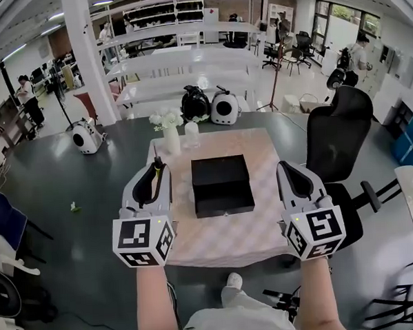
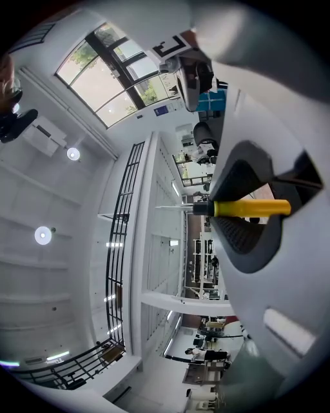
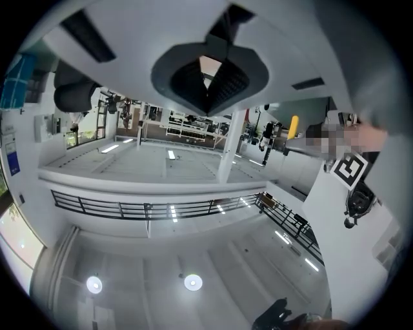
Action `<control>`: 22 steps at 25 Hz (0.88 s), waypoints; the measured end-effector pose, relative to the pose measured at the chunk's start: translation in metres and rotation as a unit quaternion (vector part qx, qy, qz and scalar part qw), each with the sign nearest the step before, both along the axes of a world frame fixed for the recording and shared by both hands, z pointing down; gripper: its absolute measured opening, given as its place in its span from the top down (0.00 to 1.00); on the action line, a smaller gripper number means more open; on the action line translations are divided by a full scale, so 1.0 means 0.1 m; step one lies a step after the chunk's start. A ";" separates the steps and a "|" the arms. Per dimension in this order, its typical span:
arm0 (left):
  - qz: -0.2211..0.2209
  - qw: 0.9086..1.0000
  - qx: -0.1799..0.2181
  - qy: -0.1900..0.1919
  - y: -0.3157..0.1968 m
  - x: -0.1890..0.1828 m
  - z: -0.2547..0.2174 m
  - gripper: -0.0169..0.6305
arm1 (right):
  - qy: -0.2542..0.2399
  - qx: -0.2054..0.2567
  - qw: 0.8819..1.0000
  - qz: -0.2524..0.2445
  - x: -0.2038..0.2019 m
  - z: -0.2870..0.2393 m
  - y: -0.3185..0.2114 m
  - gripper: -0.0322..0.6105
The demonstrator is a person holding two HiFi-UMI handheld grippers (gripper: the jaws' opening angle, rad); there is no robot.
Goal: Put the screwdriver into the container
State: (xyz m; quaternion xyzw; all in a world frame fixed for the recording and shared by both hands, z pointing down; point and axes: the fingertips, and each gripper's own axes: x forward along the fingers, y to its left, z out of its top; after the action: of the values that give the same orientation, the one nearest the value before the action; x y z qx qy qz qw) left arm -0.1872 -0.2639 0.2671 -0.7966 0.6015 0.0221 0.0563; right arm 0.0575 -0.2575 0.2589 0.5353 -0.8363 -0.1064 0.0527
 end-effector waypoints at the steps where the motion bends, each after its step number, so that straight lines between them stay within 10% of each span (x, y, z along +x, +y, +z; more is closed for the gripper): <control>1: -0.001 1.000 -0.001 0.001 -0.11 0.01 0.00 0.84 | 0.001 -0.001 1.000 -0.002 0.01 0.00 -0.11 0.94; 11: -0.004 1.000 -0.024 -0.006 -0.94 0.29 0.13 0.84 | 0.000 -0.015 1.000 -0.017 0.25 0.15 -0.98 0.94; 22: 0.026 0.987 -0.158 -0.013 -1.42 0.60 1.22 0.84 | -0.008 -0.100 0.995 -0.016 0.41 0.96 -1.44 0.94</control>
State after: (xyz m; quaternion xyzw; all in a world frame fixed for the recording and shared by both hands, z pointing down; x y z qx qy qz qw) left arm -0.1269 -0.4056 0.3888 -0.8114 0.5754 -0.0818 -0.0629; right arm 0.0987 -0.4018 0.3551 0.5145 -0.8517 -0.0191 0.0979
